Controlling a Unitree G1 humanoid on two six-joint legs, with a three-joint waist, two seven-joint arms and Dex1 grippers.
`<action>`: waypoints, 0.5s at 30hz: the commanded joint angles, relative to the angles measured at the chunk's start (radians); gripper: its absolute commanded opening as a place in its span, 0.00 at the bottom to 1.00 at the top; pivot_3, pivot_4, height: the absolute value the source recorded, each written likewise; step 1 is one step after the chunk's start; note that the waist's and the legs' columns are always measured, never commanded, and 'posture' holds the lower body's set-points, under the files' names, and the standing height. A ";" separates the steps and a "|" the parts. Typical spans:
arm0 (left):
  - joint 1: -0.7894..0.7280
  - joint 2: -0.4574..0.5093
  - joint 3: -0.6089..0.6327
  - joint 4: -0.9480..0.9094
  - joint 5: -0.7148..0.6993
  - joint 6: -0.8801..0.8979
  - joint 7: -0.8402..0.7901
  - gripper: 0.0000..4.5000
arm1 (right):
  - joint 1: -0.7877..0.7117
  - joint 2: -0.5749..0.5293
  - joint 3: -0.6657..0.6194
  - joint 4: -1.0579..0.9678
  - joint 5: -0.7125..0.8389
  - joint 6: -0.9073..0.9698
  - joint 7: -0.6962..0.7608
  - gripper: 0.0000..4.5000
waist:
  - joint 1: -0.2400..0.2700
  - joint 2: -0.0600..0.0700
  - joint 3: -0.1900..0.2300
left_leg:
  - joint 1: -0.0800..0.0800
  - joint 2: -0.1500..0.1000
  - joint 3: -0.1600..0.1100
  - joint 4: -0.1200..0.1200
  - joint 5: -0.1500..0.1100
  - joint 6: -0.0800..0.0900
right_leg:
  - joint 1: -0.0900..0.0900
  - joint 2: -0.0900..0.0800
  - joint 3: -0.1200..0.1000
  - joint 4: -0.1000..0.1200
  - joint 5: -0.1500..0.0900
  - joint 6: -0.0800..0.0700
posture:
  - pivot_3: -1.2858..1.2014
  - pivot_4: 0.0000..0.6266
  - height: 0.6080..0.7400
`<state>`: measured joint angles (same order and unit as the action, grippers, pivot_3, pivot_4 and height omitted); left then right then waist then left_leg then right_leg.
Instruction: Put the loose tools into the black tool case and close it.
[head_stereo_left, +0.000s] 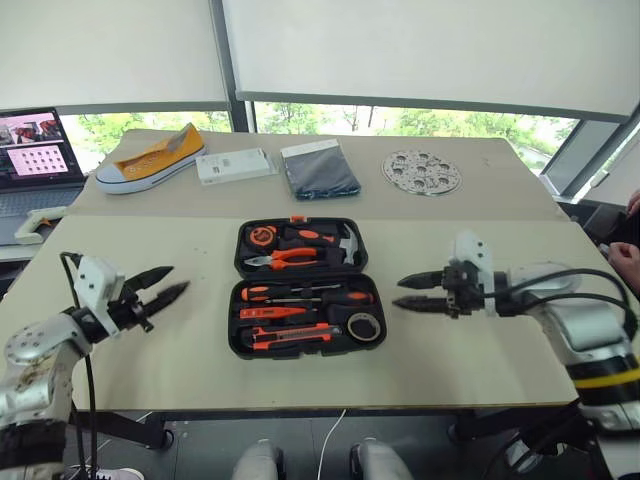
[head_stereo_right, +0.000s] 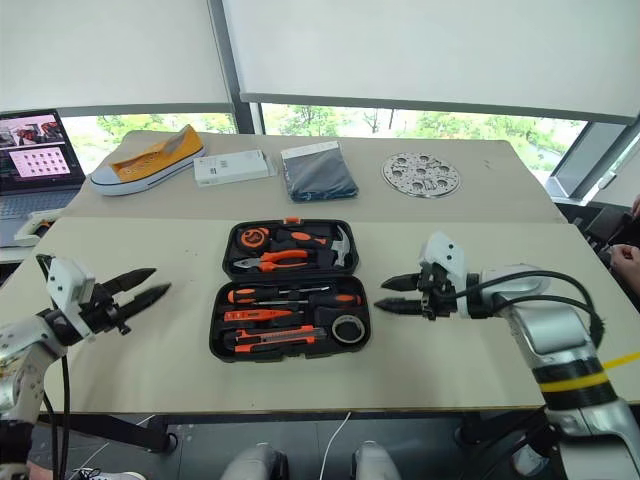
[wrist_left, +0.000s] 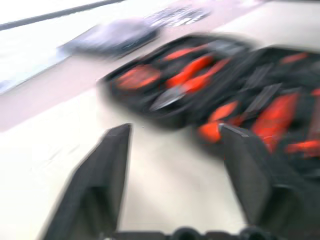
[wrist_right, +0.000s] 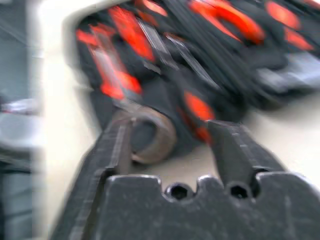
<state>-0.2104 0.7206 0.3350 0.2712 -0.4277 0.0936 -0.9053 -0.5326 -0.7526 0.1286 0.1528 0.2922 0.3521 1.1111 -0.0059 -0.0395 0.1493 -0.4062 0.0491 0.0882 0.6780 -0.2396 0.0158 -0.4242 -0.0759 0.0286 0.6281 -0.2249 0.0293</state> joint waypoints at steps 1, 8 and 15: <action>-0.097 -0.037 -0.062 0.036 0.056 0.075 0.100 0.16 | -0.124 0.083 0.032 0.240 -0.149 -0.233 -0.107 0.17 | -0.006 0.000 0.000 | 0.001 0.000 0.000 0.000 0.000 -0.001 | 0.000 0.000 0.000 0.001 0.000 0.000 | 0.52 0.24 1.00; -0.211 -0.076 -0.199 0.048 0.106 0.225 0.089 0.00 | -0.321 0.250 0.080 0.658 -0.234 -0.413 -0.056 0.01 | -0.015 -0.001 0.001 | -0.002 0.000 0.000 -0.002 0.001 -0.001 | -0.002 0.002 0.001 0.002 0.000 -0.001 | 0.52 0.24 1.00; -0.247 -0.123 -0.288 0.070 0.144 0.160 -0.006 0.00 | -0.356 0.305 0.067 0.756 -0.237 -0.539 0.051 0.01 | -0.008 -0.001 0.001 | -0.004 -0.001 -0.001 -0.003 0.000 -0.001 | -0.002 0.000 0.000 0.001 0.001 0.000 | 0.52 0.24 1.00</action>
<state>-0.4490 0.6013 0.0891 0.3713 -0.2953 0.2803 -0.8569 -0.8846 -0.4479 0.2208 0.9231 0.0335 -0.1564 1.1145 -0.0134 -0.0400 0.1504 -0.4103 0.0475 0.0876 0.6755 -0.2396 0.0145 -0.4265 -0.0764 0.0280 0.6287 -0.2243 0.0291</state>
